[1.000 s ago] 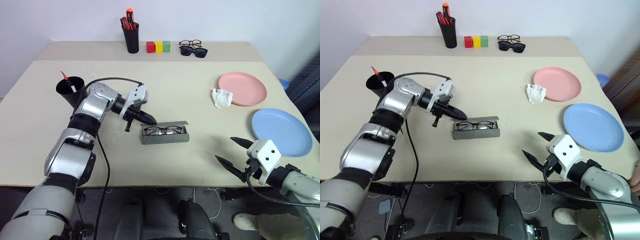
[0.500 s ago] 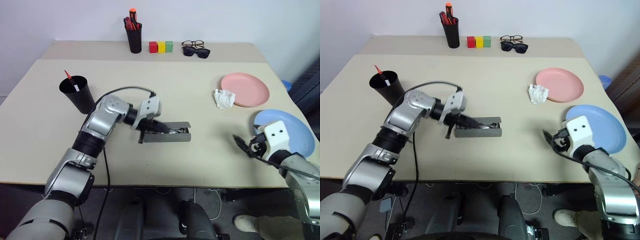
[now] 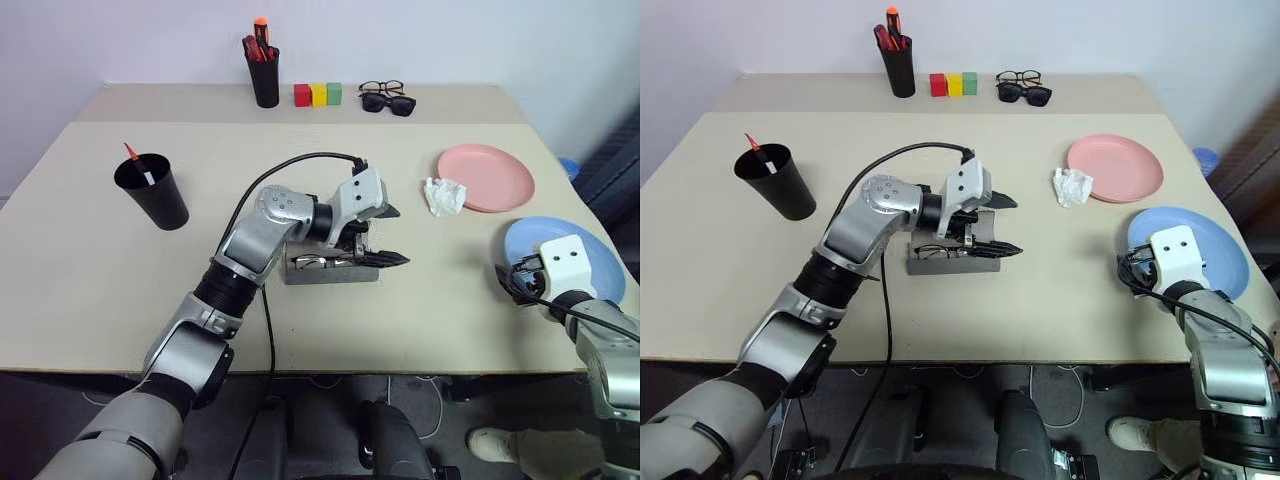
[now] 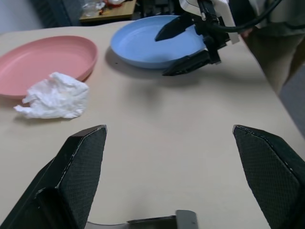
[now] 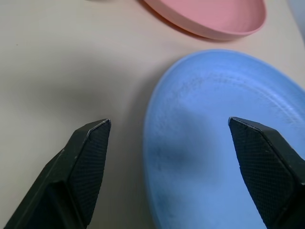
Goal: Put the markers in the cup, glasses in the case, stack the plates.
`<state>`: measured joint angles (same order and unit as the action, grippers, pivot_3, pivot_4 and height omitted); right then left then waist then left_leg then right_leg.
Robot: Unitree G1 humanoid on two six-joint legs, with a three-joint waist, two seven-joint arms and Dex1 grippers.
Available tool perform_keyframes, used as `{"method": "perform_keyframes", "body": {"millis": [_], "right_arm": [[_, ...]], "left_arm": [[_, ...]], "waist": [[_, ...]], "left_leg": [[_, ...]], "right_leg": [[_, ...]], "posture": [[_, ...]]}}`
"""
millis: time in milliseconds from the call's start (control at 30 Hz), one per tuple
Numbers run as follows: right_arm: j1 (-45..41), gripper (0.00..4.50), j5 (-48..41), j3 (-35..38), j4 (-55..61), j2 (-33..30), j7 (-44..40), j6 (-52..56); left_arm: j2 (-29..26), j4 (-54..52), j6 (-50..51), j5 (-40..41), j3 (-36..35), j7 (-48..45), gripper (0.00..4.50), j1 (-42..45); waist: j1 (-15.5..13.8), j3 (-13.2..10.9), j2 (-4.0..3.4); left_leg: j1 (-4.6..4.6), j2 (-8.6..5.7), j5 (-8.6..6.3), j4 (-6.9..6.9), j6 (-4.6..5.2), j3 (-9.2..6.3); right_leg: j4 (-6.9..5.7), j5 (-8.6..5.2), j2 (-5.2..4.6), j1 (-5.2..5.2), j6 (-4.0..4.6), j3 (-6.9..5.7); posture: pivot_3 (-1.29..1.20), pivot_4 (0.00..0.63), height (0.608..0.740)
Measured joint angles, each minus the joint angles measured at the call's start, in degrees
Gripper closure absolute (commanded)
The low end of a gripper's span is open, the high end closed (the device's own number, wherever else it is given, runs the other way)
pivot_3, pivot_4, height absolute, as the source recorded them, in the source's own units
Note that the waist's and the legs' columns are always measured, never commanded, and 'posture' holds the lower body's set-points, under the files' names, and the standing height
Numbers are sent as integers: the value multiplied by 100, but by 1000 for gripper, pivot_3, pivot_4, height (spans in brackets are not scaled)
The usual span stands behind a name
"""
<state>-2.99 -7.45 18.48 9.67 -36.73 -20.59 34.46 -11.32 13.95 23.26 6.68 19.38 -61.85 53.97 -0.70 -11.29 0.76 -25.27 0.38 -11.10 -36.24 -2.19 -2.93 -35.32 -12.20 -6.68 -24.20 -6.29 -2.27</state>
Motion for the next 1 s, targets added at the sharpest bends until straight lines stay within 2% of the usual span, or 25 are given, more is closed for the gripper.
{"method": "perform_keyframes", "body": {"millis": [200,567,833,1000], "right_arm": [[-50,4452,-29,-40,-93,36,-7,223],[-178,4452,-2,-122,-112,116,63,258],[-409,4452,59,-213,-117,144,170,212],[-413,4452,120,-325,-116,177,225,170]], "left_arm": [[-6,77,-6,-37,-6,225,0,89],[-459,1556,-758,-490,-276,843,0,694],[-554,2256,-1129,-634,-349,1070,0,785],[-668,3294,-1765,-1080,-290,1438,0,1034]], "waist": [[0,0,-1],[13,0,0],[5,0,0],[5,0,0]], "left_leg": [[0,-1,0,0,0,1],[2,0,0,0,0,1],[1,0,0,0,0,1],[0,-1,0,0,0,2]], "right_leg": [[2,1,0,0,-1,2],[0,6,1,0,-10,2],[0,7,1,-1,-12,2],[0,8,1,-1,-14,2]], "posture": [[0,150,740],[0,150,740],[0,150,740],[0,150,740]]}}
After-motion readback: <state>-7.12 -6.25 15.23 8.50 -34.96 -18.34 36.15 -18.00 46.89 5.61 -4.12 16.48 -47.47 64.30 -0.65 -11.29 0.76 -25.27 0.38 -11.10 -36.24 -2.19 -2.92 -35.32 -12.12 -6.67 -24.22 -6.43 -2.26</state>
